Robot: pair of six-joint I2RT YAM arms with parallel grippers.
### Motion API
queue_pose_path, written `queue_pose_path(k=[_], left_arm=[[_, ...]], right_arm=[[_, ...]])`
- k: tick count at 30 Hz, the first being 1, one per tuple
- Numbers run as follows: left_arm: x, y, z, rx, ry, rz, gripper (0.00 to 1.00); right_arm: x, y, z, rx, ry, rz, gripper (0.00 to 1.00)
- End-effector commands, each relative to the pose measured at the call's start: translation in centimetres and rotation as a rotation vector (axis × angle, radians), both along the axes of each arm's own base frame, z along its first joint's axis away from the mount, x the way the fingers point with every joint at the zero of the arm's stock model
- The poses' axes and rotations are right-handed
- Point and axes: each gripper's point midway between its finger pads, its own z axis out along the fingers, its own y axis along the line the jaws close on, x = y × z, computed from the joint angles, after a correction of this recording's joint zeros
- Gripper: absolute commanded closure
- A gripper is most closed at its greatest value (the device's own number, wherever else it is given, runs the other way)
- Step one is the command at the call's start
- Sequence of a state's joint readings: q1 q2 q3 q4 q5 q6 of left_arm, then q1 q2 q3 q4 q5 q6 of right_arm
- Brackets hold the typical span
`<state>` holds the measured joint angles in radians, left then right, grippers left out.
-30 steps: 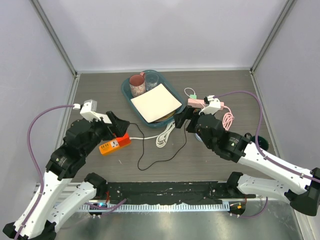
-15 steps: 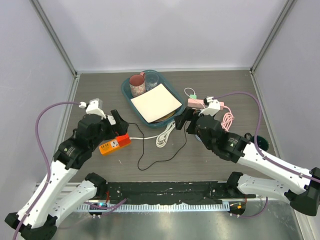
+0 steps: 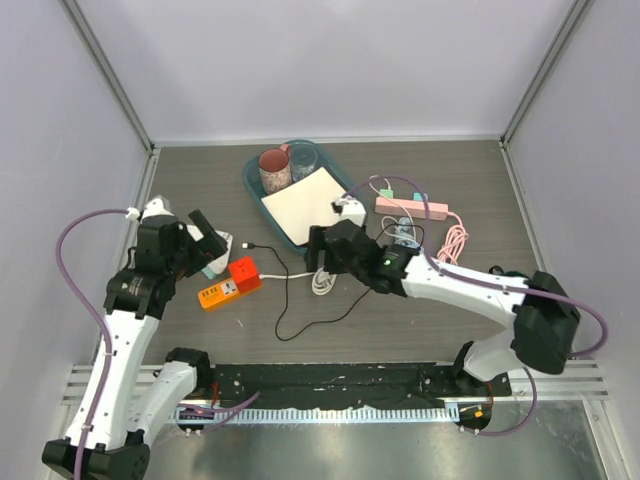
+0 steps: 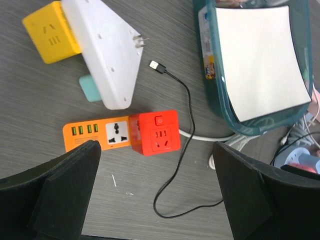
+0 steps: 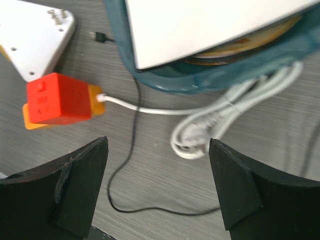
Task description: Pull the plug off the socket
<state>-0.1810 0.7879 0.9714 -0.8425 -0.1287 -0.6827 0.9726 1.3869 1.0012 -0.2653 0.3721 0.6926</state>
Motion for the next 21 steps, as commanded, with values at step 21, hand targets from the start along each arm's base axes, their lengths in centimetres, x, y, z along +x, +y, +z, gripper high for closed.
queue_pose_path(k=[21], left_arm=[[-7.3, 10.0, -3.7, 0.05, 0.06, 0.692, 0.0]], right_arm=[[1.4, 19.2, -0.7, -0.054, -0.017, 0.181, 0.07]])
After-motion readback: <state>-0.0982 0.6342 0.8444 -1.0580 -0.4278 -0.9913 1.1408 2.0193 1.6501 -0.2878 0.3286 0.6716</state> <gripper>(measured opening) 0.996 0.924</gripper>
